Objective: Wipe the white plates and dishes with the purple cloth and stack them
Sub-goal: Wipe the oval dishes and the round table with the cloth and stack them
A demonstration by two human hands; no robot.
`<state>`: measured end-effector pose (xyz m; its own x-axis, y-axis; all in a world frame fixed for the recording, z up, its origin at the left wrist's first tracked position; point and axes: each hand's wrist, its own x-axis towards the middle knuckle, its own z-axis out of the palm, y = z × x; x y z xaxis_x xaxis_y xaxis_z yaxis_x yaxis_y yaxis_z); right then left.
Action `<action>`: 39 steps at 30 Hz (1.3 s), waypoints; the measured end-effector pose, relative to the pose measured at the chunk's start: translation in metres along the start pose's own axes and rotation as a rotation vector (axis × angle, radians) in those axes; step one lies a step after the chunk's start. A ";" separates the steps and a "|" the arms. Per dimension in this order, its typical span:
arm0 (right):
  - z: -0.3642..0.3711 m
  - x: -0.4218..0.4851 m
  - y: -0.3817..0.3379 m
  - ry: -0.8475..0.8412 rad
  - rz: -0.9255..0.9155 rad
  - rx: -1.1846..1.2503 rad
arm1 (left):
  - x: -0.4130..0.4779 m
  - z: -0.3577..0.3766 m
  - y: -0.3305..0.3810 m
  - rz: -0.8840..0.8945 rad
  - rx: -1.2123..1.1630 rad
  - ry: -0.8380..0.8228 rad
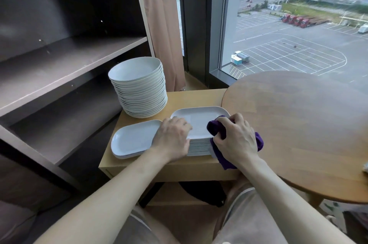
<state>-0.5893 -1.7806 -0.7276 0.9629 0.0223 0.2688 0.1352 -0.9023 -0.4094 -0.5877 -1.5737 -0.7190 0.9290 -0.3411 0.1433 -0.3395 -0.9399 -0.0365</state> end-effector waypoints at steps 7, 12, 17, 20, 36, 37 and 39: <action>-0.001 -0.015 0.012 -0.028 -0.044 0.025 | 0.004 -0.003 0.022 0.047 0.260 -0.110; -0.003 -0.015 0.011 -0.034 -0.039 0.055 | 0.005 0.001 0.025 0.049 0.296 -0.096; -0.005 -0.016 0.010 -0.016 -0.046 0.084 | 0.002 0.001 0.026 0.055 0.296 -0.089; -0.005 -0.016 0.012 -0.003 -0.043 0.099 | 0.001 0.001 0.027 0.064 0.295 -0.074; -0.003 -0.017 0.008 0.040 -0.084 0.160 | -0.008 -0.015 0.020 0.199 0.391 0.100; -0.003 -0.018 0.008 0.051 -0.093 0.162 | -0.008 -0.015 0.019 0.192 0.396 0.119; -0.001 -0.019 0.007 0.063 -0.114 0.163 | -0.007 -0.016 0.014 0.186 0.398 0.156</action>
<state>-0.6066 -1.7880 -0.7344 0.9235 0.0889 0.3732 0.2833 -0.8139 -0.5072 -0.6017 -1.5842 -0.7048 0.8144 -0.5265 0.2441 -0.3868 -0.8061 -0.4479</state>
